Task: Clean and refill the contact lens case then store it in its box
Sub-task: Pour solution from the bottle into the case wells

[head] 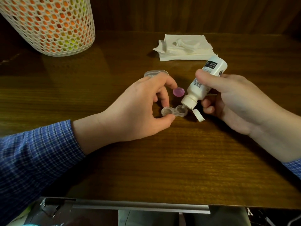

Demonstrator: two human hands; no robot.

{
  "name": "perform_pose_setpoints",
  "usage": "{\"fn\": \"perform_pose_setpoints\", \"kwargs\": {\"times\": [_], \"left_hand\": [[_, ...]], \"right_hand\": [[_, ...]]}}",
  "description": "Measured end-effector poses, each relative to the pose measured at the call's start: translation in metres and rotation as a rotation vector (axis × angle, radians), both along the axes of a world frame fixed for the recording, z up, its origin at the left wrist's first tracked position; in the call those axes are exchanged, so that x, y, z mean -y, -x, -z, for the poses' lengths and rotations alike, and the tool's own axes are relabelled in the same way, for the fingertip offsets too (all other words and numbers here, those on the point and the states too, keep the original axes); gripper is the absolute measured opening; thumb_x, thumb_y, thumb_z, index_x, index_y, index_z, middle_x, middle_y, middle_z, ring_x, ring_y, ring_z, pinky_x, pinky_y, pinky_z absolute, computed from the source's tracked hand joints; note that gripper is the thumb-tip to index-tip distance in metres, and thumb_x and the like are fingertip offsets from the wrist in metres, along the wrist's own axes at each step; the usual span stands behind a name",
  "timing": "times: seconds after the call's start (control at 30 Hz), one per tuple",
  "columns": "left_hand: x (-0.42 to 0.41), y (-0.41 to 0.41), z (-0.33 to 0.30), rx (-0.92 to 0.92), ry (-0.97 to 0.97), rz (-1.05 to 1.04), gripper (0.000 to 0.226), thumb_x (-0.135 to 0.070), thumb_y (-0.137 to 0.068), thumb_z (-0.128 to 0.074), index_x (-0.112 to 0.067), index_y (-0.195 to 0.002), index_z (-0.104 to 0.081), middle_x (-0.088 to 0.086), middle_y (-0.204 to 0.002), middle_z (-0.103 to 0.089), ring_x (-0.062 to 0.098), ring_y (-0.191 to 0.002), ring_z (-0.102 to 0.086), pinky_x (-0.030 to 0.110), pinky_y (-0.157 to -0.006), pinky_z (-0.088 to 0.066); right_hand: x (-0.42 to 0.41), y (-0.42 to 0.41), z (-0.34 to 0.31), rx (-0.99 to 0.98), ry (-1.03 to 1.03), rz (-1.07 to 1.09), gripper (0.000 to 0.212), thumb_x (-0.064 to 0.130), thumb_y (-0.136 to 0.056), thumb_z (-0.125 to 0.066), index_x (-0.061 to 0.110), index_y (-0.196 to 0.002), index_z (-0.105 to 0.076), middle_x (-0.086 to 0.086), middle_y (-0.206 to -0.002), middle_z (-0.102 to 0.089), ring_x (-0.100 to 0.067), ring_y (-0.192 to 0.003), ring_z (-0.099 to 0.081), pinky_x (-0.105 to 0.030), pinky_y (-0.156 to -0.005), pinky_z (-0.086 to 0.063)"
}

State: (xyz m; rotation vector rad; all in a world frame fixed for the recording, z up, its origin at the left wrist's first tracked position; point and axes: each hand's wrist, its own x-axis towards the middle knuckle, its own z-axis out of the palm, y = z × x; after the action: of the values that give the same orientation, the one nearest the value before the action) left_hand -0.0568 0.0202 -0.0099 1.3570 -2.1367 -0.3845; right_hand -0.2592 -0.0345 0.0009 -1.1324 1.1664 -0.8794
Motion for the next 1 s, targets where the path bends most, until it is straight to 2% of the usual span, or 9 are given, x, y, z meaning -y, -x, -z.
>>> {"fn": "perform_pose_setpoints", "kwargs": {"times": [0.23,0.57,1.0], "left_hand": [[0.0009,-0.0015,-0.0004,-0.024,0.005,0.0,0.056,-0.031,-0.083,-0.081,-0.017,-0.132,-0.057,-0.014,-0.088,-0.073,0.002,-0.092,-0.068,0.025,-0.093,-0.051],[0.0005,-0.0014,-0.0014,-0.033,-0.013,0.004,0.059,-0.032,-0.082,-0.082,-0.016,-0.133,-0.057,-0.014,-0.088,-0.074,0.003,-0.091,-0.071,0.028,-0.093,-0.053],[0.0017,-0.0026,-0.001,-0.037,-0.009,-0.003,0.058,-0.031,-0.082,-0.083,-0.016,-0.132,-0.058,-0.014,-0.089,-0.075,0.001,-0.092,-0.07,0.019,-0.091,-0.052]], "right_hand": [[-0.0006,-0.0006,-0.0012,0.002,0.003,0.003,0.026,0.038,-0.089,-0.074,0.017,-0.103,-0.069,0.008,-0.063,-0.069,-0.006,-0.046,-0.053,-0.018,-0.04,-0.042],[-0.0029,-0.0012,-0.0032,0.008,-0.006,-0.009,0.024,0.038,-0.088,-0.073,0.018,-0.101,-0.071,0.007,-0.064,-0.069,-0.005,-0.047,-0.053,-0.018,-0.041,-0.042],[-0.0029,-0.0015,-0.0053,0.03,-0.026,-0.005,0.024,0.036,-0.089,-0.073,0.017,-0.104,-0.069,0.006,-0.065,-0.069,-0.006,-0.048,-0.053,-0.018,-0.041,-0.042]]}}
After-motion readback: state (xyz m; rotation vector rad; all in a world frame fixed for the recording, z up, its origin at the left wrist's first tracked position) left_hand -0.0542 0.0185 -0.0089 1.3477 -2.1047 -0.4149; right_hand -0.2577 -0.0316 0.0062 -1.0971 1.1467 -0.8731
